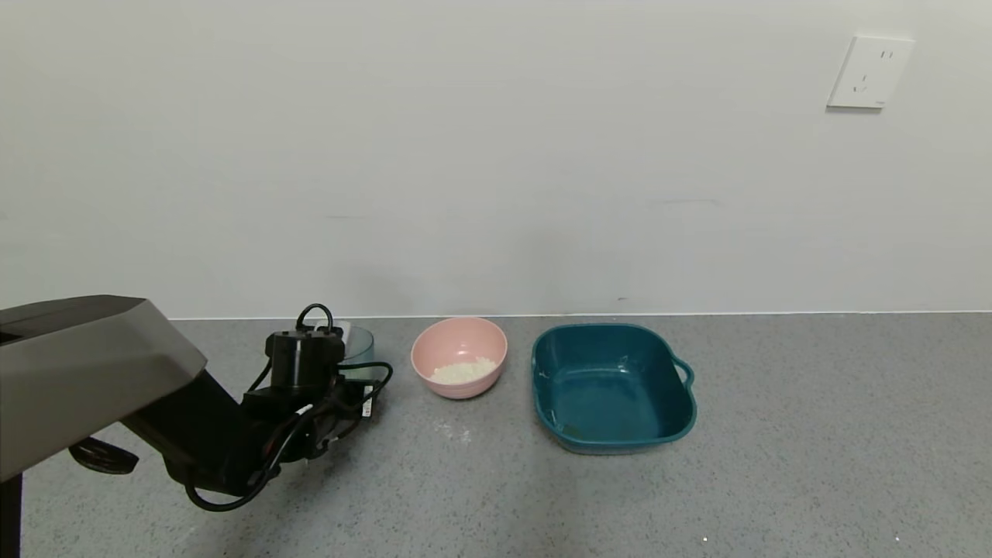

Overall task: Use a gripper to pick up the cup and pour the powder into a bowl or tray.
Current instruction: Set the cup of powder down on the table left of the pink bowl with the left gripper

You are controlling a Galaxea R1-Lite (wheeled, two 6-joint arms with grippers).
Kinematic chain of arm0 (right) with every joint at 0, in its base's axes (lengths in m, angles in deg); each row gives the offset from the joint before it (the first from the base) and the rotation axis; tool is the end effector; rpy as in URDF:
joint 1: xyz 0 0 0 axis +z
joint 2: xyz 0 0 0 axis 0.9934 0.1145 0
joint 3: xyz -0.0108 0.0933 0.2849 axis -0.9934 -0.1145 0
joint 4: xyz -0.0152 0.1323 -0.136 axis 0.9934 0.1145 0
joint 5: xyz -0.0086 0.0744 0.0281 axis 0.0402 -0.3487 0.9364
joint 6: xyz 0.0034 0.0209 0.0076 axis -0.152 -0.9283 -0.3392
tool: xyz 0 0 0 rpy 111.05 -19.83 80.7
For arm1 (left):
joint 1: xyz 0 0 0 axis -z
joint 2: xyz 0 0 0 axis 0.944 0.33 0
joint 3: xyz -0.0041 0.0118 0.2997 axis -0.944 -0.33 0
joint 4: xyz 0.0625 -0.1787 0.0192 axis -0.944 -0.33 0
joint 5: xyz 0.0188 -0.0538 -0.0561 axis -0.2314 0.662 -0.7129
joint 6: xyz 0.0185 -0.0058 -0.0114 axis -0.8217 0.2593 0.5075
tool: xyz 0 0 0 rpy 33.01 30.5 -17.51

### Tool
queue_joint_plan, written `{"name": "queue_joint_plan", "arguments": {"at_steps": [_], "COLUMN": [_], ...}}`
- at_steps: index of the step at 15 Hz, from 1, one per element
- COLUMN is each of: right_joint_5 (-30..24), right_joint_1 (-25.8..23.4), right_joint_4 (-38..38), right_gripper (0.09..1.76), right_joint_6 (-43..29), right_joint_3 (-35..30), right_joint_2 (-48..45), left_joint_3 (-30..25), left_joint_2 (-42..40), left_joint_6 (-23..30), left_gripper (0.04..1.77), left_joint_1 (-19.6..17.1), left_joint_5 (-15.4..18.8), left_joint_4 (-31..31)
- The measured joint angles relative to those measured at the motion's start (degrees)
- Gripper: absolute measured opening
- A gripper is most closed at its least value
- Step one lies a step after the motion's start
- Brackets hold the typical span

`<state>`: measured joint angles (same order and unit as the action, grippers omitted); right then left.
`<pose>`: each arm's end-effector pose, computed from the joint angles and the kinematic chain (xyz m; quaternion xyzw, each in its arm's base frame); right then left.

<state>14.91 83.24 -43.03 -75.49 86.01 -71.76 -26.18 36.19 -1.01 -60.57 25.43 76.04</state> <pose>-0.0228 0.0000 0.0759 0.0090 -0.0022 -0.0016 1.0000 0.3543 -0.0563 0.0384 0.0639 0.2579 0.0680 0.9617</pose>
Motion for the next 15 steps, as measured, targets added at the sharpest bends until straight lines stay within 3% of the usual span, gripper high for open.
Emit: {"name": "queue_joint_plan", "arguments": {"at_steps": [4,15], "right_joint_5": [0.0,0.0], "right_joint_1": [0.0,0.0], "right_joint_4": [0.0,0.0], "right_gripper": [1.71,1.71], "right_joint_6": [0.0,0.0], "right_joint_3": [0.0,0.0], "right_joint_2": [0.0,0.0], "left_joint_3": [-0.1,-0.6], "left_joint_2": [0.9,1.7], "left_joint_6": [-0.3,-0.6], "left_gripper": [1.26,1.26], "left_joint_1": [0.0,0.0], "left_joint_5": [-0.2,-0.1], "left_joint_4": [3.6,4.1]}}
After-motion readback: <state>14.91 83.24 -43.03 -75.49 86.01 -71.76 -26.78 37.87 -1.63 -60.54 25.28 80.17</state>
